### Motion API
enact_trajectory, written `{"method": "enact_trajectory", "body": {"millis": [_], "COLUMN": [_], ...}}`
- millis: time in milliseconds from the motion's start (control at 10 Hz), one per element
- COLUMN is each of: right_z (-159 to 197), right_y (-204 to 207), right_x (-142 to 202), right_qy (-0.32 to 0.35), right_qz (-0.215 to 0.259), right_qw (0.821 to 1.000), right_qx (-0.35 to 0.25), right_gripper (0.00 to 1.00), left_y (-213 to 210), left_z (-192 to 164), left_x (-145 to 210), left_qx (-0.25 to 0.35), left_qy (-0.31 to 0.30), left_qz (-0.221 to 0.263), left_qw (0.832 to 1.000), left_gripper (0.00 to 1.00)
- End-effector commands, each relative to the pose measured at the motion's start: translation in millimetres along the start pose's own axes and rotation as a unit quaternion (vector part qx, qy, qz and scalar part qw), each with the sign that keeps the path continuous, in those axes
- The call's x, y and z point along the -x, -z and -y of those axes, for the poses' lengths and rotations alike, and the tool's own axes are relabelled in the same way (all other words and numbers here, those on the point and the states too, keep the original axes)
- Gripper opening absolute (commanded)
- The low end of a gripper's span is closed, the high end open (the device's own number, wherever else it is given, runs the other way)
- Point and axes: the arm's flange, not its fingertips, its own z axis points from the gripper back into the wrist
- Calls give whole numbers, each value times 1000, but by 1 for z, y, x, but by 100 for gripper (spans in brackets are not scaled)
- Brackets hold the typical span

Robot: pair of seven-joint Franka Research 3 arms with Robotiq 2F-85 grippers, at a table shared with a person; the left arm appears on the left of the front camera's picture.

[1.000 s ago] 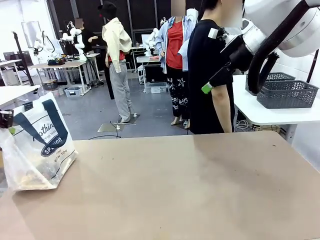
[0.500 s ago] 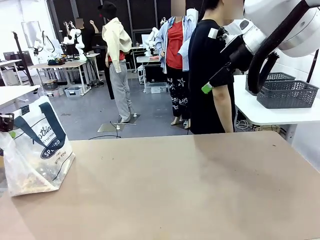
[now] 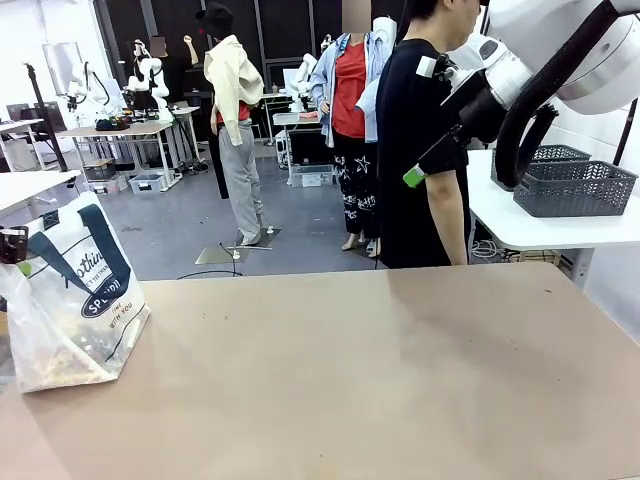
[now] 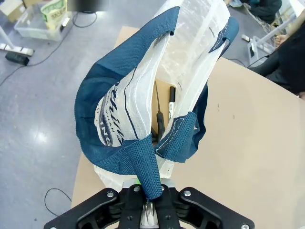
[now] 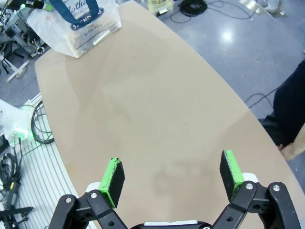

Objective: Transfer purchased items from the store into the shopping bag.
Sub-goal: Move the Reusable shopping bag to the right side of the table.

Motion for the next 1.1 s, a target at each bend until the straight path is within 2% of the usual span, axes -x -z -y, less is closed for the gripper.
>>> {"method": "enact_trajectory", "body": {"millis": [0,500,1000], "right_z": [-2,-2,-2], "right_y": [0,0,0], "right_x": [4,4,4], "right_qy": [-5,-5,-5], "right_qz": [-6,-6,-6], "right_qw": [1000,1000,1000], "right_qx": [1,1,1], "right_gripper": [100,100,100], "left_y": [0,-10,-17], "left_z": [0,12,16], "left_x": [0,-6,-6], "left_qx": [0,-9,-16], "left_qy": [0,12,18], "left_qz": [0,-4,2], "left_qw": [1000,1000,1000], "left_gripper": [0,99,100]}}
